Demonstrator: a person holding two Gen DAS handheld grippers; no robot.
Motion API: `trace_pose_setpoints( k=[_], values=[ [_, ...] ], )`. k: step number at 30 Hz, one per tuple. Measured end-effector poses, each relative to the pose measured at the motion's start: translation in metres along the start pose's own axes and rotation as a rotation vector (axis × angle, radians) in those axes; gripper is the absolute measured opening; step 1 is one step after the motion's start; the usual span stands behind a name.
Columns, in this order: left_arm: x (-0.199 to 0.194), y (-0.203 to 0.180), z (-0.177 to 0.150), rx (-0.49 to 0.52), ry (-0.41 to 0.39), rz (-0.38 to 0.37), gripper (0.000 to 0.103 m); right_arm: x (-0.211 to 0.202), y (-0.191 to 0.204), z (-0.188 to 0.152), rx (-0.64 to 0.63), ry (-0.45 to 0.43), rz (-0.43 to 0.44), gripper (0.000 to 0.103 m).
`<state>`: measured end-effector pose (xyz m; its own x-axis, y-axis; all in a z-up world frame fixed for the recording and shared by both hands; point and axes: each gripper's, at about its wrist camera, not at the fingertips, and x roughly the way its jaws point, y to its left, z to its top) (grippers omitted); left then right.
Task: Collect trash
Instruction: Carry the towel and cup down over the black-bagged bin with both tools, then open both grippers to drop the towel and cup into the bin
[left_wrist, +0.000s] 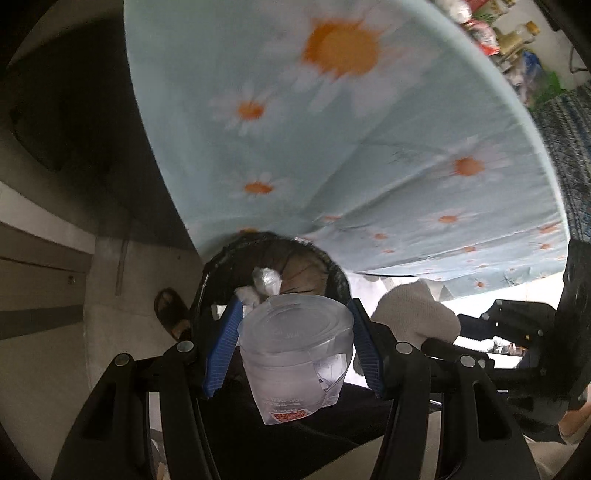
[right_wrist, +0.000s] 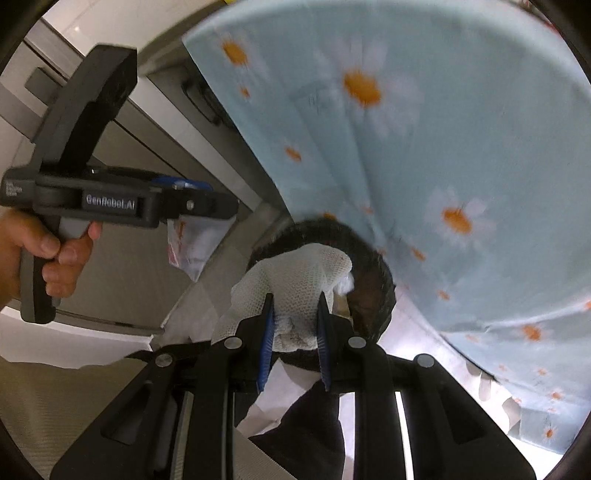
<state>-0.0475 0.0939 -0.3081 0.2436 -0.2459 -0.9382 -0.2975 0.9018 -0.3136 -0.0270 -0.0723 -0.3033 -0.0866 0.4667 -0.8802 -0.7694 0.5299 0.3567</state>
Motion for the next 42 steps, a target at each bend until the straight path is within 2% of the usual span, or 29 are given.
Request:
trace_pose_setpoints(
  k=[7,16,24,29,30,31,42],
  values=[
    [0.035,0.018,0.003,-0.036,0.039,0.003,0.056,0.043,-0.007,-0.005,0.036,0.078,-0.019,0.023],
    [0.061,0.031,0.006,-0.064,0.071,-0.003,0.056,0.07,-0.018,-0.004,0.083,0.117,-0.046,0.023],
    [0.073,0.037,0.008,-0.077,0.087,-0.01,0.056,0.071,-0.019,-0.003,0.081,0.118,-0.054,0.025],
    [0.079,0.036,0.008,-0.076,0.126,-0.014,0.058,0.064,-0.02,0.001,0.099,0.103,-0.034,0.039],
    [0.08,0.036,0.007,-0.075,0.129,-0.008,0.063,0.063,-0.02,0.002,0.097,0.099,-0.037,0.039],
    [0.079,0.036,0.007,-0.074,0.127,-0.001,0.064,0.063,-0.02,0.002,0.094,0.098,-0.041,0.039],
    [0.076,0.038,0.006,-0.088,0.125,0.006,0.064,0.047,-0.024,0.001,0.1,0.074,-0.045,0.04]
  ],
)
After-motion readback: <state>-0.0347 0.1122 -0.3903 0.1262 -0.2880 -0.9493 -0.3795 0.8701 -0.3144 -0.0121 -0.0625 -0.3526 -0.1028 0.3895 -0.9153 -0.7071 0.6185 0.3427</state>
